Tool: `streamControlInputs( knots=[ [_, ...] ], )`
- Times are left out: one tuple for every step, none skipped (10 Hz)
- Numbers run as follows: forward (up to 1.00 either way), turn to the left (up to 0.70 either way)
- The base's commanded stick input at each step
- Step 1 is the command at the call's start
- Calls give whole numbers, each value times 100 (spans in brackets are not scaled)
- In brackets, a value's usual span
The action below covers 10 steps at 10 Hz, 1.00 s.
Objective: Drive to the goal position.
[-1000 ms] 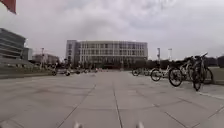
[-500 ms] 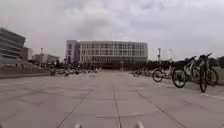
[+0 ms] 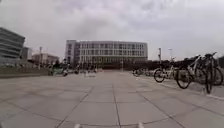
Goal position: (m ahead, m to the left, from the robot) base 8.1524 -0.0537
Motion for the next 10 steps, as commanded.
streamControlInputs(
  knots=[
    [50,0],
    [50,0],
    [50,0],
    [50,0],
    [50,0],
    [50,0],
    [50,0],
    [50,0],
    [50,0],
    [50,0]
  ],
)
